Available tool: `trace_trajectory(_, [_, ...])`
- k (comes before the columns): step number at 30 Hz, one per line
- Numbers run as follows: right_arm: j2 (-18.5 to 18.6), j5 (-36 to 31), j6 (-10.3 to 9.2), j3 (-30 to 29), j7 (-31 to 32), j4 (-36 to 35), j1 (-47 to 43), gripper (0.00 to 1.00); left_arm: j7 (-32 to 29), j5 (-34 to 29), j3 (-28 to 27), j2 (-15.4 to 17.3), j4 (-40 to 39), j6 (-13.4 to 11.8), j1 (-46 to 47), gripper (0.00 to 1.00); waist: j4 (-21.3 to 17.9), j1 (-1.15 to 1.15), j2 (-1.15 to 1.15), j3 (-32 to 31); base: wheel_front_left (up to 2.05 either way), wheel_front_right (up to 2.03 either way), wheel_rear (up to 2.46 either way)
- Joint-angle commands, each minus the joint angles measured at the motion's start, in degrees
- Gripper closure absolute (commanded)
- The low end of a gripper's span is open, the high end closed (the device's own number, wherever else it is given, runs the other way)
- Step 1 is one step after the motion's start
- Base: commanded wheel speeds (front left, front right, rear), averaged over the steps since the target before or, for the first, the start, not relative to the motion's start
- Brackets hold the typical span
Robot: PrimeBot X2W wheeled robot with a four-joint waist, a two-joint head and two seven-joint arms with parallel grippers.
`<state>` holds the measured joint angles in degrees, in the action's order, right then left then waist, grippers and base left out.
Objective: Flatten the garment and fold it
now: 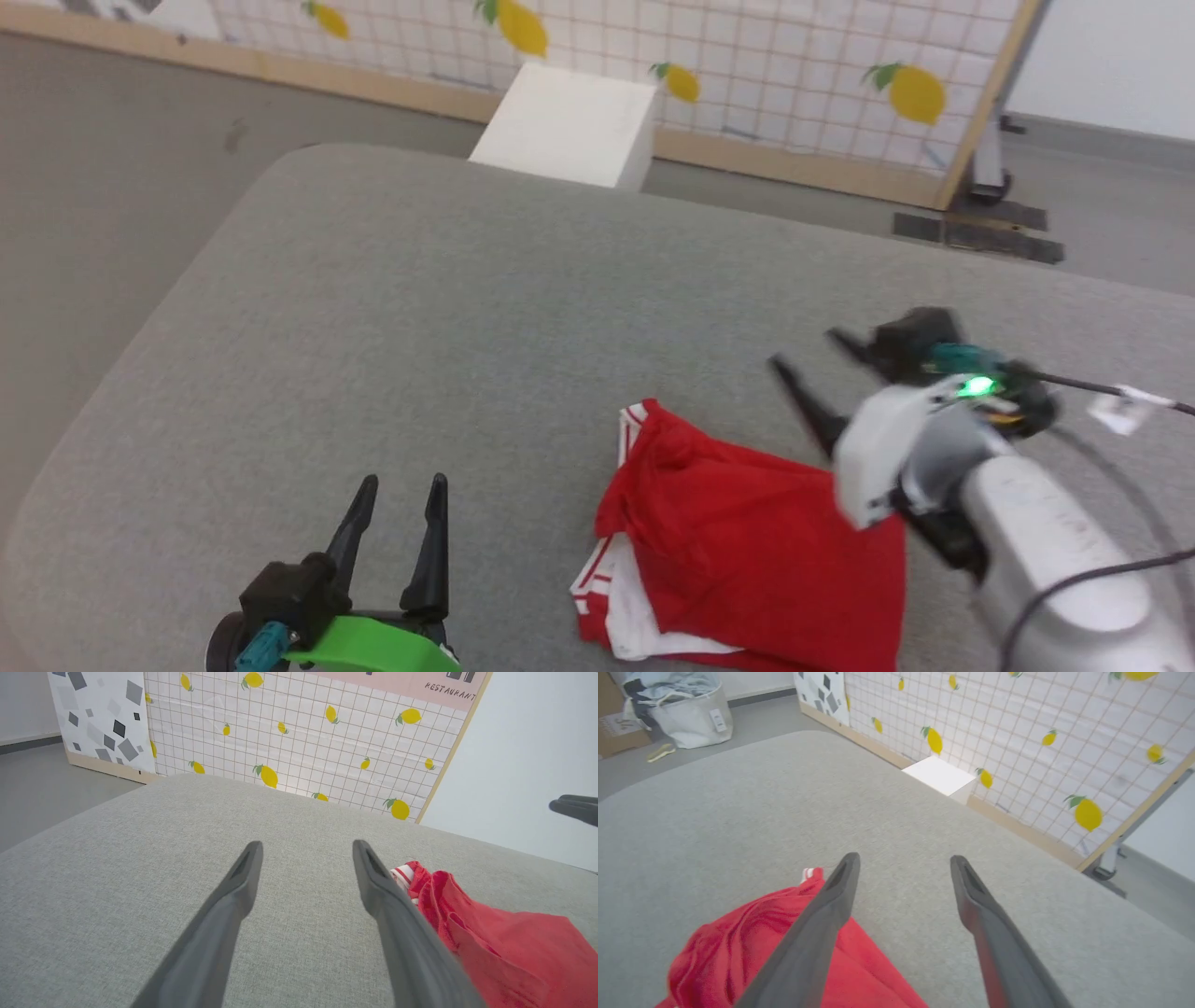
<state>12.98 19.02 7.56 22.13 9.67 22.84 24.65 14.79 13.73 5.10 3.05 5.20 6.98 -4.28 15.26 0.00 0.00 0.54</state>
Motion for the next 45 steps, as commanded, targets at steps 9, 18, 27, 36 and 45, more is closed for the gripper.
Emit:
trace_trajectory(9, [8.2,-11.8,-0.08,-7.9,-15.9,-1.0,-2.5,0.0,0.2,0.8,-1.2,-0.2,-1.0,-0.4,0.3,0.0,-7.1,0.0,0.0,-3.5,0.0,0.0,0.0])
trace_trajectory(18, [2.6,-15.9,-0.08,-23.2,-22.0,-11.4,-15.9,0.0,0.2,0.2,-1.0,-0.2,-1.3,-0.3,-0.8,0.0,-9.9,0.0,0.0,-3.9,0.0,0.0,0.0])
trace_trajectory(27, [-7.7,-18.9,-0.08,-28.6,-23.5,-22.2,-28.9,0.0,0.2,-0.5,-0.5,-0.2,0.2,-0.2,-2.1,0.0,-10.7,0.0,0.0,-3.7,0.0,0.0,0.0])
trace_trajectory(36, [-9.9,-19.3,-0.08,-28.8,-24.3,-22.9,-32.5,0.0,0.2,-1.3,-0.2,-0.2,0.9,0.0,-2.6,0.0,-10.4,0.0,0.0,-3.6,0.0,0.0,0.0])
trace_trajectory(45, [-10.1,-19.6,-0.08,-28.0,-24.5,-22.8,-32.2,0.0,0.2,-1.8,0.1,-0.2,0.9,0.1,-2.1,0.0,-9.8,0.0,0.0,-3.2,0.0,0.0,0.0])
